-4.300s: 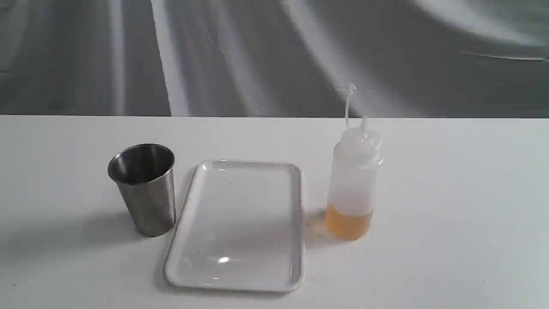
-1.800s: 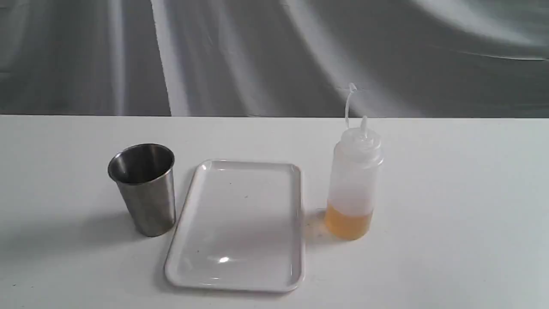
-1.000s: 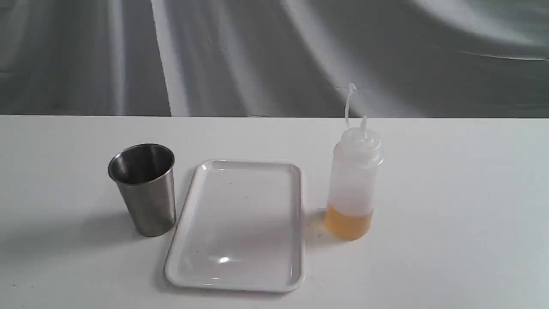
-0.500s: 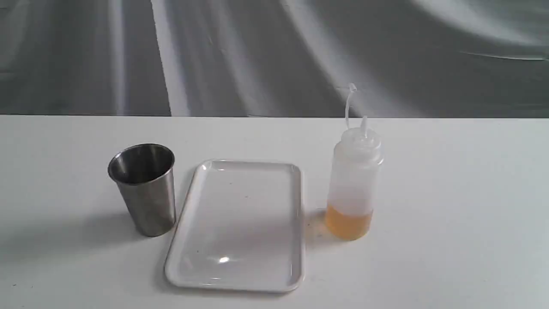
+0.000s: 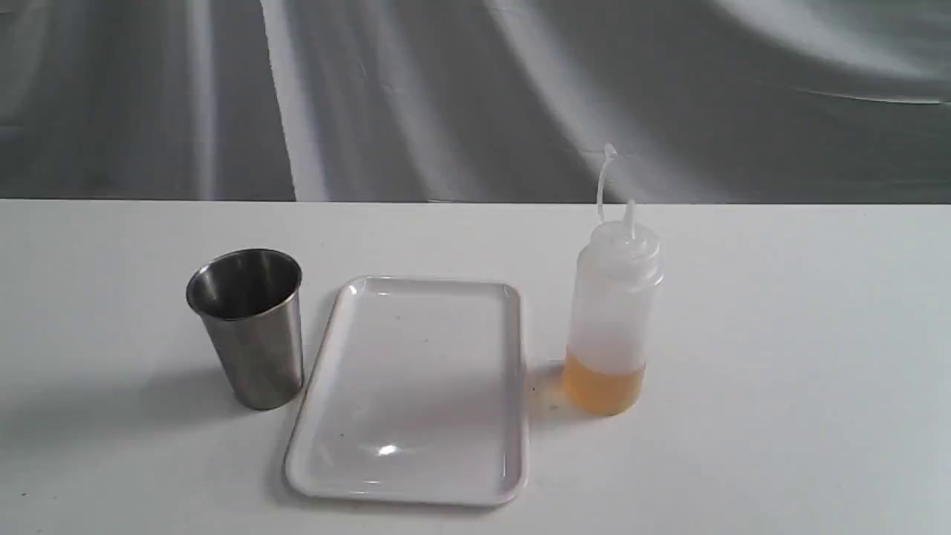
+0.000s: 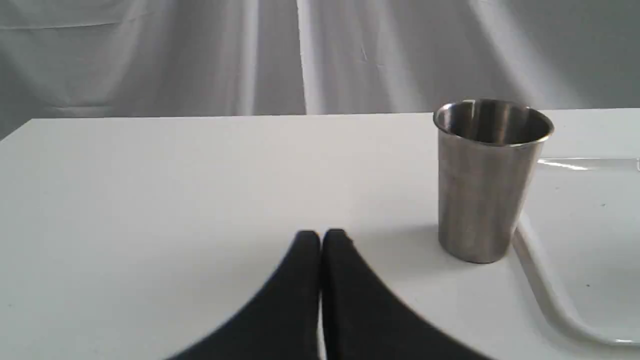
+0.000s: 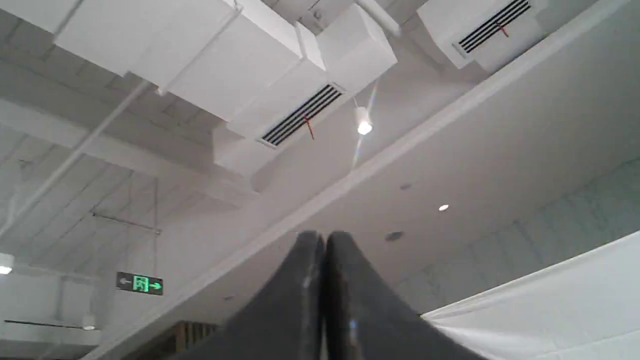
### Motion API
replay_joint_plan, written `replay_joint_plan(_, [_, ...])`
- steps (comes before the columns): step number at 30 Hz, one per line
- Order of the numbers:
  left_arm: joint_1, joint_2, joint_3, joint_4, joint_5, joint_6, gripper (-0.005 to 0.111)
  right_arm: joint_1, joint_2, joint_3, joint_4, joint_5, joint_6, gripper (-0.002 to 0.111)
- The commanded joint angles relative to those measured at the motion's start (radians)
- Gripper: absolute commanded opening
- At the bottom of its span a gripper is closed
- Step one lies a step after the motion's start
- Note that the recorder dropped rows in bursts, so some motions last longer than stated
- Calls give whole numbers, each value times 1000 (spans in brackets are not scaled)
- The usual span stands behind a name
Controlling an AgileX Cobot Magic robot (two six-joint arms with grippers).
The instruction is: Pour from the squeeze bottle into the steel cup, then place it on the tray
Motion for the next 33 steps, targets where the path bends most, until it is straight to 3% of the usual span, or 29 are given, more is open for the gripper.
replay_joint_plan(1, [-8,-3,4,-1,-8,-3,0,40,92,-92,-110,59,34,0])
replay_joint_plan(6, [-8,-3,4,-1,-8,-3,0,88,216,-151,-237,75,65,0])
replay_joint_plan(22, [-8,-3,4,-1,-8,-3,0,139,736,-170,-338,153,59,0])
replay_joint_plan(25, [-8,-3,4,-1,-8,-3,0,223,813,-212,-436,291,28,0])
replay_joint_plan(33, [-8,-3,4,-1,-8,-3,0,398,898,-291,-421,656,-172,0])
